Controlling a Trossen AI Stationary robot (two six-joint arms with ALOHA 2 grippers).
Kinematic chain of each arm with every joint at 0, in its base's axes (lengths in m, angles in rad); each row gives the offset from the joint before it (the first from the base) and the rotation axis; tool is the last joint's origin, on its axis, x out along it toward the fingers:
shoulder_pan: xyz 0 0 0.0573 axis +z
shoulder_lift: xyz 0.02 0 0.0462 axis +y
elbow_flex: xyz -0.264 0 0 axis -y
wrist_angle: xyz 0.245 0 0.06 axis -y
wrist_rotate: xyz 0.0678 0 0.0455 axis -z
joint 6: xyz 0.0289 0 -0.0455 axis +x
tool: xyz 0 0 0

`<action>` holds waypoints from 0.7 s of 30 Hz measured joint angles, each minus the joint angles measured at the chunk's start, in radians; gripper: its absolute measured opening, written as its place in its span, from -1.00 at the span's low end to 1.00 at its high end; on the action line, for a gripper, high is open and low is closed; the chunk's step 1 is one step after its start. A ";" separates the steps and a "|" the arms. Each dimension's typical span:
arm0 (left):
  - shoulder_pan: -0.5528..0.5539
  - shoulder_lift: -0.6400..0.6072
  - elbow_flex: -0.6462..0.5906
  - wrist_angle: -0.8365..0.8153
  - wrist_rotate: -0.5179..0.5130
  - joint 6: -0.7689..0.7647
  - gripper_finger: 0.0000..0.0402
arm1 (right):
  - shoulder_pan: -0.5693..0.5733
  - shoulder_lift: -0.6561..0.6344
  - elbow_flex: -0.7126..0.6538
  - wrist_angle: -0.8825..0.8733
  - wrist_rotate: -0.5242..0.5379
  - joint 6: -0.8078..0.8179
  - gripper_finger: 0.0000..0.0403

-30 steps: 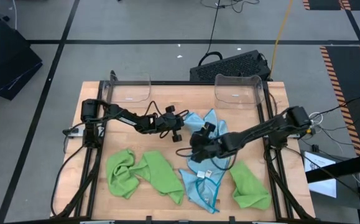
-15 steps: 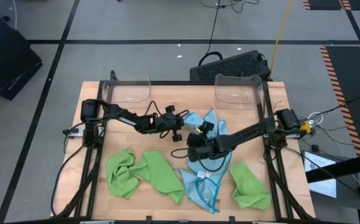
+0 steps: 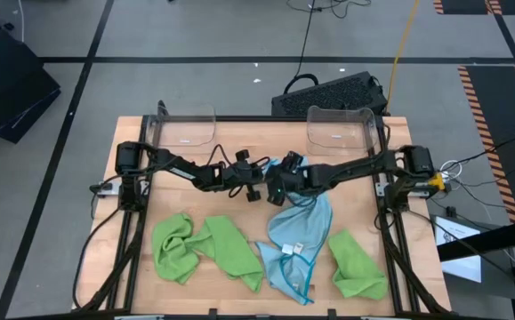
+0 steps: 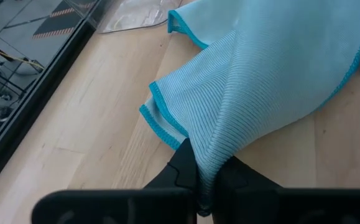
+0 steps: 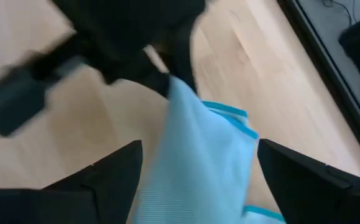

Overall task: Fold microfiber towels
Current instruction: Put the folded blue microfiber cloth into the right transparent bin

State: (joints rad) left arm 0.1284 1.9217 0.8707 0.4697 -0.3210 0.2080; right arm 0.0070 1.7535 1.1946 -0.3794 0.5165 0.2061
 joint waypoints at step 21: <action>-0.035 0.000 0.000 0.058 -0.047 0.020 -0.94 | -0.122 0.005 -0.130 0.208 -0.257 -0.072 0.08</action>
State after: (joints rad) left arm 0.0937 1.9217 0.8707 0.5281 -0.3683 0.2276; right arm -0.1146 1.7588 1.0645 -0.1716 0.2600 0.1345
